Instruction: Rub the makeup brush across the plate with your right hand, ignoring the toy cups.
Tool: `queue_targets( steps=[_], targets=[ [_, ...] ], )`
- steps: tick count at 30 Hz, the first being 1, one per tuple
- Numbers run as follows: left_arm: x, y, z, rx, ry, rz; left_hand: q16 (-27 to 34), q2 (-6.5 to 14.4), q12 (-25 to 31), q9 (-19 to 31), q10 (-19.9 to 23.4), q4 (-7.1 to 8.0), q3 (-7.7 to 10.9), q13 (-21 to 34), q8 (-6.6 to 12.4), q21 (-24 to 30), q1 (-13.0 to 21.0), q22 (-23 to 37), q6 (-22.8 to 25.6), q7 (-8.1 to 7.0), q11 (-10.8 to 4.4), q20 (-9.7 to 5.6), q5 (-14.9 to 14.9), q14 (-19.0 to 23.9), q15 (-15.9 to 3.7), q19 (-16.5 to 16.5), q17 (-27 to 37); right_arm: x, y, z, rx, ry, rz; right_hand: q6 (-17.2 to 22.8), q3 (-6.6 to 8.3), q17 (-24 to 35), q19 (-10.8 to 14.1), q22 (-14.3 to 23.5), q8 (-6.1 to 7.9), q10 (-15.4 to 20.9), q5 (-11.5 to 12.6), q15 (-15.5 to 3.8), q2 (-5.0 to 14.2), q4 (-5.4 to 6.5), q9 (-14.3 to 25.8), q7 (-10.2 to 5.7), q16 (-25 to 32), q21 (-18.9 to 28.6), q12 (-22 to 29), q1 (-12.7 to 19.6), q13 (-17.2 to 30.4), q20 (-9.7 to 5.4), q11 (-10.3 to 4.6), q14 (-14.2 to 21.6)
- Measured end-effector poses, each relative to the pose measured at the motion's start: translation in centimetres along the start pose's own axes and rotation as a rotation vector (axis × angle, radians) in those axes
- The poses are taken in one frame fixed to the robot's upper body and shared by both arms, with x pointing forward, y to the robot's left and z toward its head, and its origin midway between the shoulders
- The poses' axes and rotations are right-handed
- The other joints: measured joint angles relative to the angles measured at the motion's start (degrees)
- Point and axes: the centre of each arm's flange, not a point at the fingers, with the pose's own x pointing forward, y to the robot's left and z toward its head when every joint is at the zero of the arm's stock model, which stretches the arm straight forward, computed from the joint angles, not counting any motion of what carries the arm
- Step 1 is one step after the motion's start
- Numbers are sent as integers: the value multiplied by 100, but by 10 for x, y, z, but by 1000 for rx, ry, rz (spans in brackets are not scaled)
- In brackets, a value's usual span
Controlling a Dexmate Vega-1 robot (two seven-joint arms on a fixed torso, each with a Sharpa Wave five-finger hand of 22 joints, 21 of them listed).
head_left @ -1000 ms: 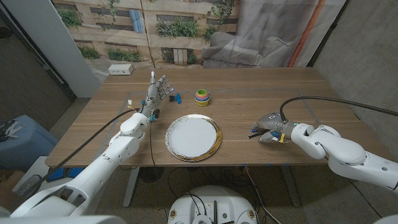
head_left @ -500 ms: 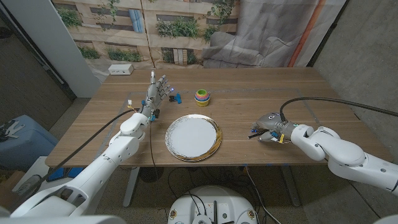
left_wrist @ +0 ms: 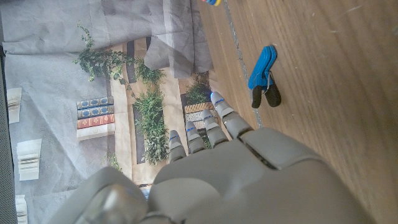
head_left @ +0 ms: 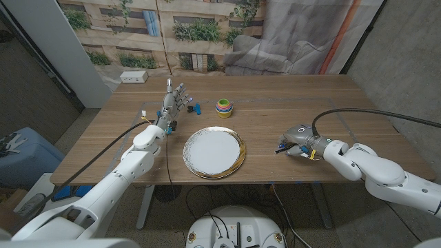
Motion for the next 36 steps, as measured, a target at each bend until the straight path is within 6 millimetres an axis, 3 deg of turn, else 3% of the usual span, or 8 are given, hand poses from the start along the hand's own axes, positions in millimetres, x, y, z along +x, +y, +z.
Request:
queue_targets(
  steps=[6,7,17,28,36],
  targets=[
    [0,0,0,0,0,0,0,0,0,0,0,0,0,0,0,0,0,0,0,0,0,0,0,0,0,0,0,0,-3,2,1,-12,-30,177,-78,34,43,0,179,209,0,-3,42,34,70,-7,87,0,0,42,0,-2,2,124],
    [0,0,0,0,0,0,0,0,0,0,0,0,0,0,0,0,0,0,0,0,0,0,0,0,0,0,0,1,5,-2,3,-2,-16,217,-110,33,64,0,212,240,0,-4,41,30,76,-6,88,0,0,42,0,-19,-4,125],
    [0,0,0,0,0,0,0,0,0,0,0,0,0,0,0,0,0,0,0,0,0,0,0,0,0,0,0,2,13,-4,7,-6,-34,479,-188,87,84,0,462,556,0,-24,114,33,163,-2,240,0,28,249,28,-2,14,308],
    [0,0,0,0,0,0,0,0,0,0,0,0,0,0,0,0,0,0,0,0,0,0,0,0,0,0,0,3,18,-5,5,-10,-41,612,-217,128,143,-1,576,794,0,-36,211,62,192,6,377,0,28,342,27,-21,-5,444],
    [0,0,0,0,0,0,0,0,0,0,0,0,0,0,0,0,0,0,0,0,0,0,0,0,0,0,0,5,18,-7,5,-13,-37,683,-237,140,143,-1,588,875,-2,-25,422,82,189,-4,421,0,28,281,24,-21,14,536]
  ],
)
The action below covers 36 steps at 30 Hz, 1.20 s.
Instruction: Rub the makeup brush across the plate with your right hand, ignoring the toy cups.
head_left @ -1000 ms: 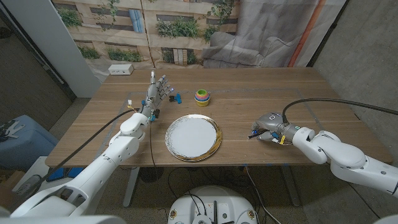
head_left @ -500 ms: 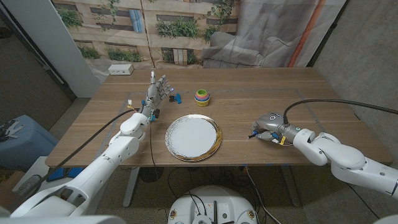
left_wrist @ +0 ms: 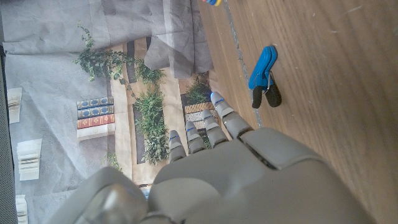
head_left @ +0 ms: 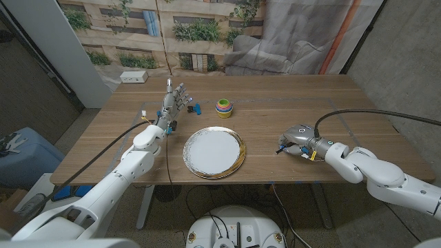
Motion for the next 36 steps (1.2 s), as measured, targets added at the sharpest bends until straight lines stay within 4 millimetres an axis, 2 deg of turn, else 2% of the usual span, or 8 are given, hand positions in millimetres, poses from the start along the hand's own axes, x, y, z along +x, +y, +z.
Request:
queue_targets(
  steps=[5,12,36],
  targets=[
    [0,0,0,0,0,0,0,0,0,0,0,0,0,0,0,0,0,0,0,0,0,0,0,0,0,0,0,0,0,0,7,-1,8,21,20,-5,0,0,36,42,-2,2,61,48,-20,21,0,0,0,-29,-2,0,-19,19],
    [0,0,0,0,0,0,0,0,0,0,0,0,0,0,0,0,0,0,0,0,0,0,0,0,0,0,0,0,-4,-1,15,-1,-4,53,20,-17,0,0,42,135,-20,2,129,48,-34,33,0,0,45,-67,1,0,-8,19],
    [0,0,0,0,0,0,0,0,0,0,0,0,0,0,0,0,0,0,0,0,0,0,0,0,0,0,0,-3,-17,-3,49,15,-56,124,19,-17,-1,-1,77,256,-18,-8,163,46,-81,103,0,0,45,-73,1,0,-9,70]
  ],
)
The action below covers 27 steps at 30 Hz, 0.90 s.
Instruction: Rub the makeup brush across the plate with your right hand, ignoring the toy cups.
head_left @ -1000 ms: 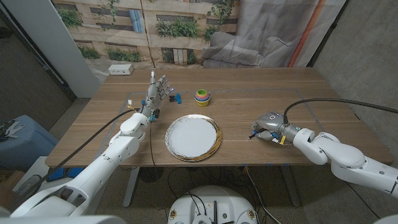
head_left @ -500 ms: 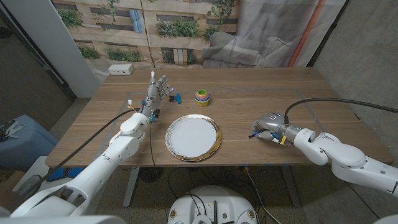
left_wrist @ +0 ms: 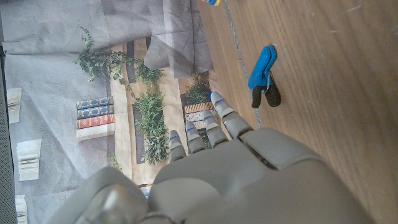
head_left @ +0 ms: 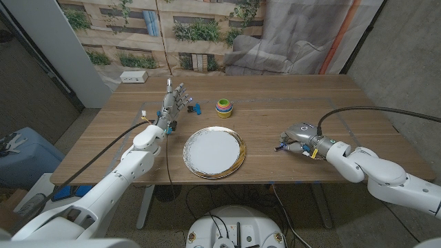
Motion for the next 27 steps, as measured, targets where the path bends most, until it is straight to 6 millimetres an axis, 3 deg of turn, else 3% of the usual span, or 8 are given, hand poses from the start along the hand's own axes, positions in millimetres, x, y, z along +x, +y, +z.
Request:
queue_targets(
  steps=[13,14,26,27],
  targets=[
    [0,0,0,0,0,1,0,0,0,0,0,0,0,0,0,0,0,0,0,0,0,0,0,0,0,0,0,-3,-17,-8,81,30,-76,22,-1,1,0,0,-7,41,-1,0,-1,-1,-2,21,0,0,-1,0,-1,0,-1,0],
    [0,0,0,0,0,1,0,0,0,0,0,0,0,0,0,0,0,0,0,0,0,0,0,0,0,0,0,-3,-18,-9,169,31,-93,31,-1,1,0,0,-12,41,-1,0,-1,-1,-5,30,0,0,-1,0,1,0,-1,-1],
    [0,0,0,0,0,2,0,0,0,0,0,0,0,0,0,0,0,0,0,0,0,0,0,0,0,0,0,-3,-27,-10,270,42,-140,31,-25,-27,0,0,-14,61,-2,0,-2,-25,-33,30,-23,0,-1,-1,1,0,-21,-1],
    [0,0,0,0,-1,1,0,0,0,0,0,0,0,0,0,0,0,0,0,0,0,0,0,0,0,0,0,-2,-28,-7,358,23,-159,31,-25,-27,0,0,-16,61,-2,0,-2,-25,-32,30,-23,0,-1,0,1,0,-21,-1]
  ],
)
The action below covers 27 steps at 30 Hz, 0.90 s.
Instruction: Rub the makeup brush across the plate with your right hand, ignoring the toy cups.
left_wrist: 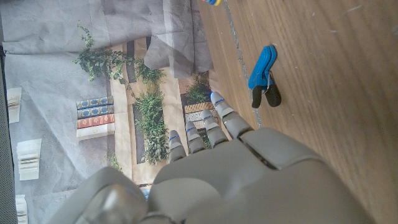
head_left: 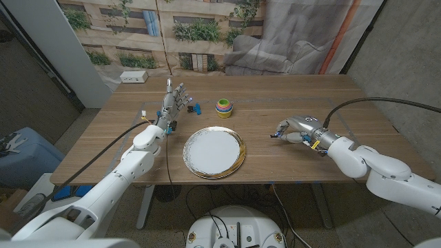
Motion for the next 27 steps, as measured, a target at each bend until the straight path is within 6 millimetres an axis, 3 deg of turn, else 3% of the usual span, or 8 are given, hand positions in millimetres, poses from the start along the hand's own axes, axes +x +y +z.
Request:
queue_targets(
  steps=[27],
  targets=[
    [0,0,0,0,1,-1,0,0,0,0,0,0,0,0,0,0,0,0,0,0,0,0,0,0,0,0,0,7,1,12,458,-19,-122,29,-23,18,-53,0,-55,30,24,0,0,-24,-152,-31,1,0,0,0,-3,9,32,0]
  ],
)
